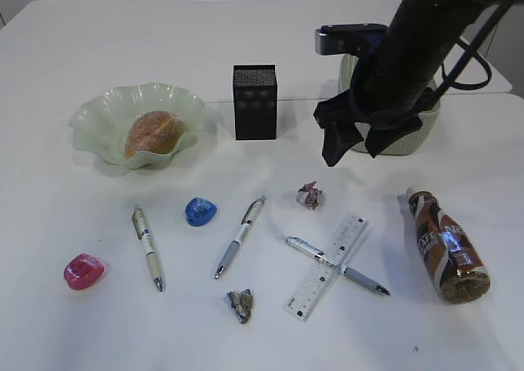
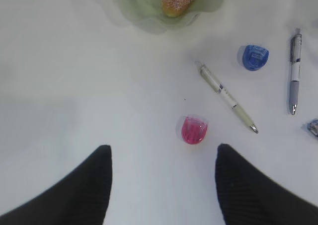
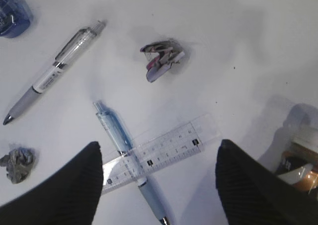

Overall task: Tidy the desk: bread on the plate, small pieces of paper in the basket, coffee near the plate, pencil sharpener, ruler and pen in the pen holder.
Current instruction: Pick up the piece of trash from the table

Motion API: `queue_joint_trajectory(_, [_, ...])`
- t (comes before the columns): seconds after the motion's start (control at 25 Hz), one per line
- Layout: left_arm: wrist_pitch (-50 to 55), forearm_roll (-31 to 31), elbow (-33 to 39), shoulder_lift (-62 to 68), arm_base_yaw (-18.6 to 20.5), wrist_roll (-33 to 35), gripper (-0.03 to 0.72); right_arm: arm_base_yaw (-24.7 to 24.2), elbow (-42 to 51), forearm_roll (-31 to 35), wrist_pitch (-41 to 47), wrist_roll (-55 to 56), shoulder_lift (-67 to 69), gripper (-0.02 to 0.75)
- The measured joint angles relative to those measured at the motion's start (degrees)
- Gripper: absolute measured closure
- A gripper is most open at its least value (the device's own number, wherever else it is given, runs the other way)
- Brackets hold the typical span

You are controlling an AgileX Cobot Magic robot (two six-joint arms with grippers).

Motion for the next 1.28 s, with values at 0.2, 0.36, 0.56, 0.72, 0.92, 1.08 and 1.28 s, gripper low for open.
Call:
queue_joint_trajectory(0.2, [0.00, 0.20, 0.03, 0.00, 0.00, 0.00, 0.232, 0.00, -6.47, 0.00, 2.36, 0.00, 5.94, 0.187])
queue_joint_trajectory(0.36, [0.00, 0.20, 0.03, 0.00, 0.00, 0.00, 0.232, 0.00, -9.42, 0.00, 3.88, 1.06, 9.21, 0.187])
queue_joint_trajectory(0.56, [-0.57, 0.34, 0.03, 0.00, 0.00, 0.00, 0.232, 1.67, -13.87, -2.94, 5.73, 8.53, 13.48, 0.187])
queue_joint_trajectory(0.72, [-1.06, 0.34, 0.03, 0.00, 0.00, 0.00, 0.232, 2.95, -15.15, -4.27, 6.25, 11.53, 14.97, 0.187])
queue_joint_trajectory(0.92, [-1.19, 0.38, 0.03, 0.11, 0.00, 0.00, 0.232, 2.95, -15.53, -3.49, 6.00, 12.41, 15.67, 0.186])
queue_joint_trajectory(1.08, [-1.19, 0.38, 0.03, 0.11, 0.00, 0.00, 0.232, 2.95, -15.53, -3.25, 5.48, 12.41, 15.80, 0.187])
queue_joint_trajectory(1.28, [-1.31, 0.38, 0.03, 0.11, 0.00, 0.00, 0.232, 2.95, -15.53, -2.91, 1.20, 15.00, 15.80, 0.187])
